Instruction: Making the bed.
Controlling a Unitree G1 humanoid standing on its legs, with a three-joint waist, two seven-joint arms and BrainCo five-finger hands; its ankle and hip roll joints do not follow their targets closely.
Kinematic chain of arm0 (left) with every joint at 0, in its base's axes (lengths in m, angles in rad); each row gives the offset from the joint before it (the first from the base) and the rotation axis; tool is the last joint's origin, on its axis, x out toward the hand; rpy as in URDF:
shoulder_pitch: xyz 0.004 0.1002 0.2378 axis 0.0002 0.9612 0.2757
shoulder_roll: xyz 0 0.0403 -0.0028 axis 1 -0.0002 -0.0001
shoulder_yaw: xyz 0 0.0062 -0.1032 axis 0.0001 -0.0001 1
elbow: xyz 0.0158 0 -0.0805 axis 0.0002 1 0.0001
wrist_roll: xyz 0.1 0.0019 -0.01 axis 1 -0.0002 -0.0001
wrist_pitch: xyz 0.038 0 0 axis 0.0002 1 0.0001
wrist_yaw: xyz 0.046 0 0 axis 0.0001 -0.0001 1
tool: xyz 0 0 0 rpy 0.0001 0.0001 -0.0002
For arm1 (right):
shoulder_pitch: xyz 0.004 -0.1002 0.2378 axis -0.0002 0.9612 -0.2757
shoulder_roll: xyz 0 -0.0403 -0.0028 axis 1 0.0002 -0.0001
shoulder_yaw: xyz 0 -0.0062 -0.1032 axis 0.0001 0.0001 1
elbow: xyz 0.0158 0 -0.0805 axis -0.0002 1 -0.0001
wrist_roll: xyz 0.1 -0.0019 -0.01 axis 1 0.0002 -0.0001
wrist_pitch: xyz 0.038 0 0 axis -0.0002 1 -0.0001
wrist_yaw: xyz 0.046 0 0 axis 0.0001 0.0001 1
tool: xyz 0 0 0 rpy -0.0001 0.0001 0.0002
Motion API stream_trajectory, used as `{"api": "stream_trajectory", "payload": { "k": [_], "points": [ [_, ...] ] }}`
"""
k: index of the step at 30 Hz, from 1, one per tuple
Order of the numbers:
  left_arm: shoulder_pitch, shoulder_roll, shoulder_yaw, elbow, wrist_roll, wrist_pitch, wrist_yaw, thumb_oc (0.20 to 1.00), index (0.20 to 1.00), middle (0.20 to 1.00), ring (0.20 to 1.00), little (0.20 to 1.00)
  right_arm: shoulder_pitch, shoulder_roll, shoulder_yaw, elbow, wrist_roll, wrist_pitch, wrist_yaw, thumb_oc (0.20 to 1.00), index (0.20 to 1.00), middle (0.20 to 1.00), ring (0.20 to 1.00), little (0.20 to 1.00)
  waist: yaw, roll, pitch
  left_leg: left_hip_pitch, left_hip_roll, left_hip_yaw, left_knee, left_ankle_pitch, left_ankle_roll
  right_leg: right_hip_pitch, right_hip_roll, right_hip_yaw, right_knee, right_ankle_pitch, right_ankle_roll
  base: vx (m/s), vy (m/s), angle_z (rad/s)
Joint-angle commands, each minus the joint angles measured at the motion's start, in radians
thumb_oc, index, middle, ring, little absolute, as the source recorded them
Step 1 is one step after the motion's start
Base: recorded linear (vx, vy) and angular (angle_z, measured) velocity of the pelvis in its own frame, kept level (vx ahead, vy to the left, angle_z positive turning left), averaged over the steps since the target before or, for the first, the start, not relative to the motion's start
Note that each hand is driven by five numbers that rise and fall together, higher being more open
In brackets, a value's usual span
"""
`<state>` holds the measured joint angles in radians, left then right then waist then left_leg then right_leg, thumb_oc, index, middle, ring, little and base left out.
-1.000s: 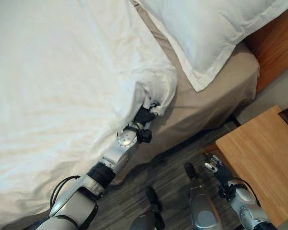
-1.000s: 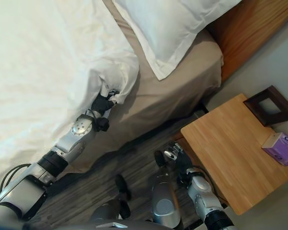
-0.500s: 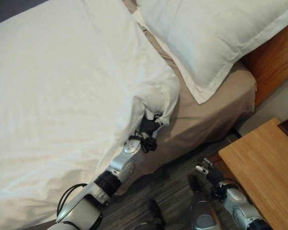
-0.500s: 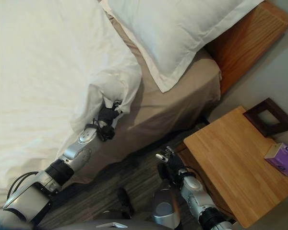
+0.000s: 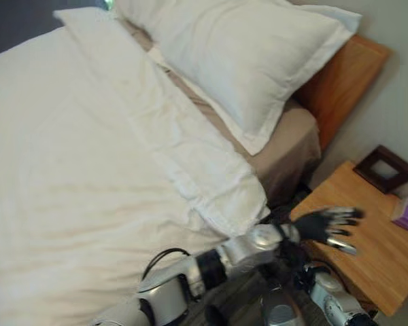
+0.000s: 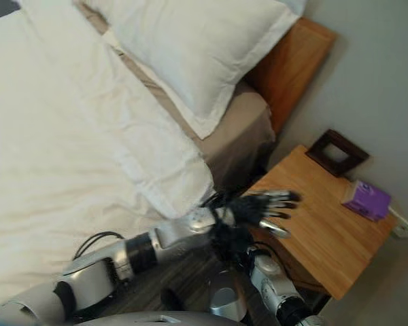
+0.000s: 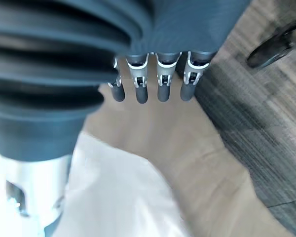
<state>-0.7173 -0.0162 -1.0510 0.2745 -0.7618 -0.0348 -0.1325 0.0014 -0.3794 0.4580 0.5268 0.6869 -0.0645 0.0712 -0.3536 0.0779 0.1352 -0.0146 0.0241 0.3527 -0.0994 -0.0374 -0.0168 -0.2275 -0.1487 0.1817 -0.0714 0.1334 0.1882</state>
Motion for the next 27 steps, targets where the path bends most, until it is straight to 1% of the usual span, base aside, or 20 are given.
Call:
{"api": "stream_trajectory", "payload": {
  "k": [1,4,8,9,10,11,13,14,15,16,17,18,19,20,21,23,25,27],
  "points": [
    [-0.057,-0.046,0.072,0.001,0.008,-0.047,0.001,1.000,1.000,1.000,1.000,1.000,-0.020,-0.031,0.009,-0.043,0.038,-0.024,0.007,1.000,1.000,1.000,1.000,1.000,0.012,0.023,0.057,0.026,0.042,-0.044,0.012,0.051,-0.070,0.103,0.069,-0.047,-0.016,-0.051,-0.027,0.00,0.000,0.00],
    [-0.071,-0.025,0.101,-0.083,-0.054,-0.059,-0.001,1.000,1.000,1.000,1.000,1.000,-0.013,-0.032,-0.002,-0.036,0.037,-0.025,0.006,1.000,1.000,1.000,1.000,1.000,0.024,0.023,0.050,0.029,0.040,-0.053,0.012,0.052,-0.070,0.114,0.069,-0.055,-0.016,-0.054,-0.028,0.00,-0.004,-0.01],
    [-0.060,0.052,0.189,-0.186,-0.136,-0.104,0.027,1.000,1.000,1.000,1.000,1.000,0.018,-0.016,-0.058,-0.043,0.075,-0.043,-0.015,1.000,1.000,1.000,1.000,1.000,0.042,0.022,0.043,0.035,0.039,-0.065,0.012,0.053,-0.069,0.127,0.065,-0.065,-0.016,-0.059,-0.029,0.00,-0.009,0.02],
    [-0.049,0.085,0.232,-0.210,-0.155,-0.123,0.040,1.000,1.000,1.000,1.000,1.000,0.020,-0.013,-0.079,-0.050,0.084,-0.054,-0.025,1.000,1.000,1.000,1.000,1.000,0.049,0.023,0.042,0.035,0.038,-0.067,0.012,0.054,-0.069,0.128,0.064,-0.068,-0.016,-0.060,-0.029,-0.01,-0.011,0.07],
    [-0.048,0.086,0.233,-0.211,-0.156,-0.122,0.041,1.000,1.000,1.000,1.000,1.000,0.020,-0.013,-0.078,-0.050,0.084,-0.054,-0.026,1.000,1.000,1.000,1.000,1.000,0.048,0.022,0.042,0.035,0.038,-0.068,0.012,0.054,-0.069,0.129,0.064,-0.069,-0.016,-0.060,-0.029,-0.02,-0.011,0.06],
    [0.016,0.155,0.329,-0.257,-0.202,-0.163,0.076,1.000,1.000,1.000,1.000,1.000,0.017,-0.009,-0.148,-0.082,0.105,-0.091,-0.060,1.000,1.000,1.000,1.000,1.000,0.062,0.023,0.044,0.038,0.036,-0.077,0.012,0.053,-0.068,0.137,0.062,-0.077,-0.016,-0.064,-0.030,-0.02,-0.008,0.04],
    [0.116,0.220,0.449,-0.311,-0.252,-0.197,0.103,1.000,1.000,1.000,1.000,1.000,0.003,-0.001,-0.221,-0.134,0.114,-0.127,-0.096,1.000,1.000,1.000,1.000,1.000,0.076,0.021,0.046,0.037,0.034,-0.084,0.012,0.054,-0.067,0.140,0.061,-0.082,-0.016,-0.065,-0.031,-0.03,-0.009,0.05],
    [0.116,0.221,0.450,-0.312,-0.252,-0.197,0.104,1.000,1.000,1.000,1.000,1.000,0.003,-0.001,-0.221,-0.135,0.114,-0.127,-0.096,1.000,1.000,1.000,1.000,1.000,0.077,0.021,0.043,0.034,0.035,-0.084,0.012,0.056,-0.068,0.136,0.062,-0.081,-0.016,-0.063,-0.032,-0.02,-0.006,0.13],
    [0.179,0.257,0.510,-0.330,-0.262,-0.203,0.103,1.000,1.000,1.000,1.000,1.000,-0.002,-0.007,-0.262,-0.160,0.088,-0.141,-0.111,1.000,1.000,1.000,1.000,1.000,0.085,0.020,0.044,0.034,0.035,-0.087,0.012,0.056,-0.067,0.138,0.060,-0.083,-0.016,-0.064,-0.032,-0.02,-0.011,0.17],
    [0.305,0.304,0.617,-0.347,-0.271,-0.215,0.105,1.000,1.000,1.000,1.000,1.000,-0.040,-0.037,-0.342,-0.205,0.027,-0.173,-0.145,1.000,1.000,1.000,1.000,1.000,0.105,0.019,0.043,0.033,0.035,-0.092,0.012,0.055,-0.065,0.141,0.059,-0.089,-0.016,-0.066,-0.033,-0.01,-0.007,0.18],
    [0.307,0.304,0.618,-0.349,-0.270,-0.214,0.106,1.000,1.000,1.000,1.000,1.000,-0.039,-0.037,-0.341,-0.205,0.026,-0.173,-0.146,1.000,1.000,1.000,1.000,1.000,0.104,0.019,0.042,0.033,0.035,-0.092,0.012,0.055,-0.065,0.140,0.059,-0.089,-0.016,-0.066,-0.033,0.00,-0.008,0.07],
    [0.380,0.330,0.695,-0.370,-0.273,-0.222,0.104,1.000,1.000,1.000,1.000,1.000,-0.061,-0.053,-0.382,-0.233,0.006,-0.189,-0.166,1.000,1.000,1.000,1.000,1.000,0.118,0.018,0.043,0.037,0.034,-0.098,0.012,0.052,-0.064,0.148,0.057,-0.096,-0.016,-0.071,-0.033,0.00,-0.018,0.08],
    [0.475,0.350,0.761,-0.393,-0.301,-0.229,0.106,1.000,1.000,1.000,1.000,1.000,-0.109,-0.072,-0.440,-0.251,-0.015,-0.216,-0.203,0.740,0.740,0.740,0.740,0.740,0.141,0.017,0.037,0.035,0.032,-0.106,0.012,0.054,-0.061,0.151,0.056,-0.103,-0.016,-0.073,-0.036,0.00,-0.024,0.15],
    [0.532,0.368,0.817,-0.375,-0.303,-0.228,0.108,1.000,1.000,1.000,1.000,1.000,-0.142,-0.091,-0.463,-0.256,-0.030,-0.223,-0.231,0.200,0.200,0.200,0.200,0.200,0.154,0.016,0.034,0.036,0.031,-0.111,0.012,0.054,-0.060,0.157,0.054,-0.107,-0.016,-0.076,-0.037,0.00,-0.025,0.27],
    [0.573,0.381,0.841,-0.376,-0.295,-0.230,0.117,1.000,1.000,1.000,1.000,1.000,-0.180,-0.122,-0.483,-0.263,-0.041,-0.227,-0.251,0.200,0.200,0.200,0.200,0.200,0.168,0.015,0.035,0.039,0.029,-0.119,0.012,0.051,-0.059,0.163,0.053,-0.114,-0.016,-0.080,-0.036,-0.01,-0.015,0.34],
    [0.637,0.396,0.880,-0.386,-0.299,-0.227,0.123,1.000,1.000,1.000,1.000,1.000,-0.235,-0.143,-0.492,-0.290,-0.003,-0.241,-0.256,0.200,0.200,0.200,0.200,0.200,0.192,0.015,0.033,0.031,0.028,-0.127,0.012,0.058,-0.058,0.160,0.052,-0.120,-0.016,-0.077,-0.038,-0.02,-0.011,0.25],
    [0.716,0.400,0.911,-0.368,-0.305,-0.214,0.127,1.000,1.000,1.000,1.000,1.000,-0.318,-0.148,-0.476,-0.276,0.077,-0.254,-0.256,0.200,0.200,0.200,0.200,0.200,0.226,0.012,0.032,0.029,0.027,-0.136,0.012,0.061,-0.057,0.165,0.051,-0.131,-0.016,-0.078,-0.039,-0.02,-0.023,0.13],
    [0.764,0.405,0.922,-0.389,-0.313,-0.206,0.122,1.000,1.000,1.000,1.000,1.000,-0.368,-0.138,-0.440,-0.263,0.156,-0.252,-0.237,0.200,0.200,0.200,0.200,0.200,0.249,0.009,0.031,0.027,0.026,-0.141,0.012,0.064,-0.057,0.167,0.051,-0.137,-0.016,-0.079,-0.040,-0.02,-0.020,0.15]
  ]
}}
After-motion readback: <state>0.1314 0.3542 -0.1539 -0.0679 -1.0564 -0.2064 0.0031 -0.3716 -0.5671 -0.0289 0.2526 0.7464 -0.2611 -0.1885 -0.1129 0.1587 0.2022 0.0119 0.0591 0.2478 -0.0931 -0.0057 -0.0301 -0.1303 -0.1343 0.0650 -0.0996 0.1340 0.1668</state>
